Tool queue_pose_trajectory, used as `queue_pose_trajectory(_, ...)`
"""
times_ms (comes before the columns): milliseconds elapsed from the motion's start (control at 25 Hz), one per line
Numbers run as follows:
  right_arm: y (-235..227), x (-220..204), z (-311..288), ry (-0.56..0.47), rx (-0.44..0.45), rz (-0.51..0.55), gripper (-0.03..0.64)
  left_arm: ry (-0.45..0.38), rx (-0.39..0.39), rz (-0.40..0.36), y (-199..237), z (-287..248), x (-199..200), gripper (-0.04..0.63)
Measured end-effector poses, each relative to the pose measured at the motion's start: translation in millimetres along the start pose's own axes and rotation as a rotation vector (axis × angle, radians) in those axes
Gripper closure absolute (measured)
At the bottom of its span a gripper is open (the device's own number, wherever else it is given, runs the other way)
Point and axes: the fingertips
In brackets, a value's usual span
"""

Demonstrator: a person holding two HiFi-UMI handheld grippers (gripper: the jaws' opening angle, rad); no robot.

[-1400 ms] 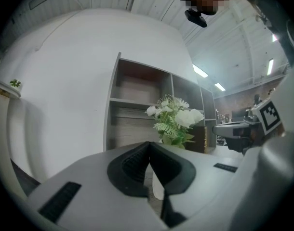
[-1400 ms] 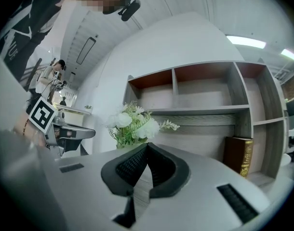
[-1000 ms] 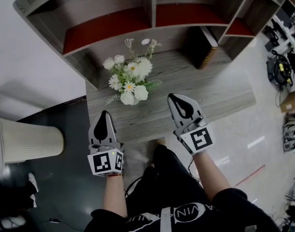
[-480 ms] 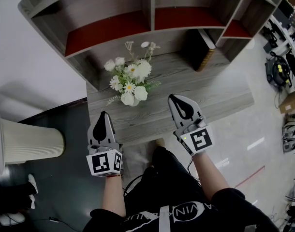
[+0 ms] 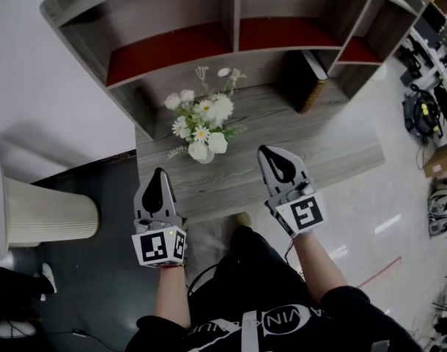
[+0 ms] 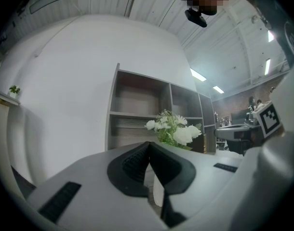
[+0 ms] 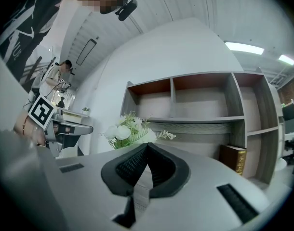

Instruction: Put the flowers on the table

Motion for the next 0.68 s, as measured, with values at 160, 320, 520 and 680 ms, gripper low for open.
queue_pose_trajectory(160, -0.8, -3.6, 2.5, 0.049, 0.003, 0.0, 0.607, -0.007, 0.001, -0.01, -0.6, 0.6, 4.2, 0.591)
queue_pose_trajectory(320, -0.9, 1.3, 0.7, 0.014, 0.003, 0.0, 0.607, -0.013, 0.007, -0.006, -0.4, 1.5, 8.0, 0.591)
queue_pose_trajectory(520, -0.9, 6.3, 0.9, -0.006, 0.002, 0.007, 0.607, -0.02, 0.006, -0.011, 0.3, 3.1, 12.5, 0.591)
queue_pose_trajectory(680, -0.5, 8.0, 2.6, -0.005, 0.001, 0.01, 0.607, -0.032, 0.011, -0.011, 1.9, 5.7, 16.2, 0.591)
Point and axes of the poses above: the fingertips, and each gripper's own axes: z backward along the fingers, y to its left, x out of its top, and after that the axes turned 8 degrees about z, right-handed
